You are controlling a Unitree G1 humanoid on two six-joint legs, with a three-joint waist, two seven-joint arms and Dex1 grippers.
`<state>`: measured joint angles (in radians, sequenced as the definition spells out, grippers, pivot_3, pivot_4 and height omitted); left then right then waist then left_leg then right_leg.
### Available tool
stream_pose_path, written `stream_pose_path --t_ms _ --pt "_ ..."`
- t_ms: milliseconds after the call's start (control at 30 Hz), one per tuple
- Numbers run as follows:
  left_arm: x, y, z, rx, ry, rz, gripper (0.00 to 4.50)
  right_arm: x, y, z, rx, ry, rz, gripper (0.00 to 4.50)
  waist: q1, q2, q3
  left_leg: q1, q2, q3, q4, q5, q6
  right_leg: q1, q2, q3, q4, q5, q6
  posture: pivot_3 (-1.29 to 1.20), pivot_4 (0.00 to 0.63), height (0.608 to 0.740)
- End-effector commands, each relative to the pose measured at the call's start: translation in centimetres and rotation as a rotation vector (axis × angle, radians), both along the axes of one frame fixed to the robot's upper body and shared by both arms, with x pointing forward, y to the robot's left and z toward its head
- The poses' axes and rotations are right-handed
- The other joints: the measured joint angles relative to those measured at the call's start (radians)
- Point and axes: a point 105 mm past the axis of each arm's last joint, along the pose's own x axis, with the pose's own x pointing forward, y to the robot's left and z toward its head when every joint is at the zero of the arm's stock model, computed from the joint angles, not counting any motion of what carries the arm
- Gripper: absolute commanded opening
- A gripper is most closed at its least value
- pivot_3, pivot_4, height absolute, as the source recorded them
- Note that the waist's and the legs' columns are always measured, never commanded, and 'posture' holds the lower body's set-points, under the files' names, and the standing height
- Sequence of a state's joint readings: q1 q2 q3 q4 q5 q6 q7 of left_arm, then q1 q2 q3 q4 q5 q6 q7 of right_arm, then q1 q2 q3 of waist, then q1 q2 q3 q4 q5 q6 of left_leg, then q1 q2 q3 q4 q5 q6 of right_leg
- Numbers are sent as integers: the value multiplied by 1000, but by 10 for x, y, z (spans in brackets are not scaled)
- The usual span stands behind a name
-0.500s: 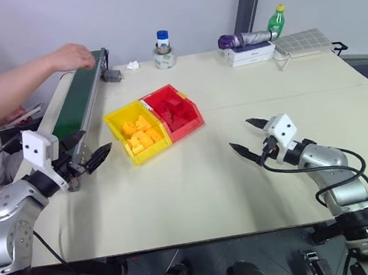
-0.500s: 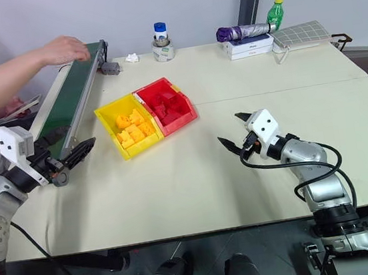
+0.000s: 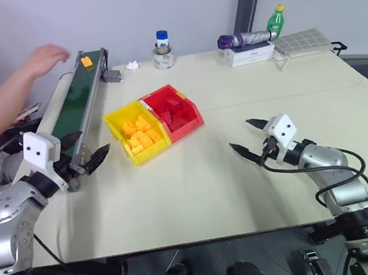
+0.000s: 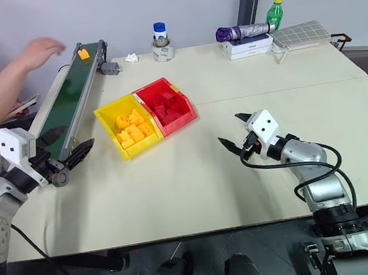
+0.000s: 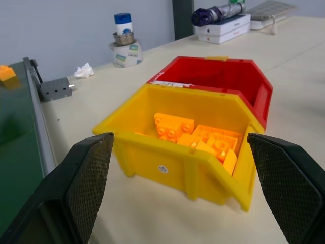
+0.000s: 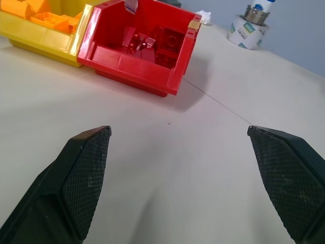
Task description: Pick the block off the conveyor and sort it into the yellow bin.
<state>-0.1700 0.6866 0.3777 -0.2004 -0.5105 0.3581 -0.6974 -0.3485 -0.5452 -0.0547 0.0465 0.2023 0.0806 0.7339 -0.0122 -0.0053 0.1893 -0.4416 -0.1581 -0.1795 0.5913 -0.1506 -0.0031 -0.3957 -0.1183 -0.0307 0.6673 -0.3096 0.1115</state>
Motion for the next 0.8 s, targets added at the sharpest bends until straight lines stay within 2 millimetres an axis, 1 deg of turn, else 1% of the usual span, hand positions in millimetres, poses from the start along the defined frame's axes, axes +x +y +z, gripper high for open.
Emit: stream_pose_path --t_ms 33,200,300,367,467,533,633,700,800 --pt "-5 9 11 25 -62 33 4431 -1 2 11 21 -42 15 4500 0 0 0 0 0 0 0 0 0 0 0 0 0 0 0 0 150 740" --pt "-20 36 16 1 -102 160 4431 -1 3 16 46 -49 38 4500 -4 0 0 0 1 1 0 0 0 -1 0 1 0 0 0 0 150 740" --pt "-30 62 19 -55 -151 306 4431 -6 7 18 76 -41 83 4500 0 0 0 0 1 1 0 0 0 -1 0 1 0 0 0 0 150 740" --pt "-37 76 17 -69 -169 390 4431 -8 9 19 85 -41 110 4500 0 0 0 0 1 1 0 0 0 0 0 1 0 0 0 0 150 740" --pt "-50 91 10 -78 -179 498 4431 -13 12 22 134 -6 165 4500 0 0 0 0 1 2 0 0 0 0 0 1 0 0 -1 0 150 740" --pt "-60 105 8 -97 -194 590 4431 -19 15 27 198 20 228 4500 1 0 0 0 1 2 0 0 0 0 0 1 0 0 -1 0 150 740" --pt "-74 121 2 -102 -202 709 4431 -26 19 34 218 4 283 4500 2 0 0 0 1 2 0 -1 -1 -1 0 1 0 0 -1 0 150 740" --pt "-80 123 -7 -110 -181 734 4431 -30 21 34 208 -7 308 4500 1 -1 0 0 2 3 0 -2 -2 0 0 1 0 0 -2 0 150 740" --pt "-81 118 -17 -128 -155 723 4431 -35 25 34 203 -9 347 4500 4 -1 -1 0 2 4 0 -2 -2 -1 0 2 0 -1 -3 0 150 740"
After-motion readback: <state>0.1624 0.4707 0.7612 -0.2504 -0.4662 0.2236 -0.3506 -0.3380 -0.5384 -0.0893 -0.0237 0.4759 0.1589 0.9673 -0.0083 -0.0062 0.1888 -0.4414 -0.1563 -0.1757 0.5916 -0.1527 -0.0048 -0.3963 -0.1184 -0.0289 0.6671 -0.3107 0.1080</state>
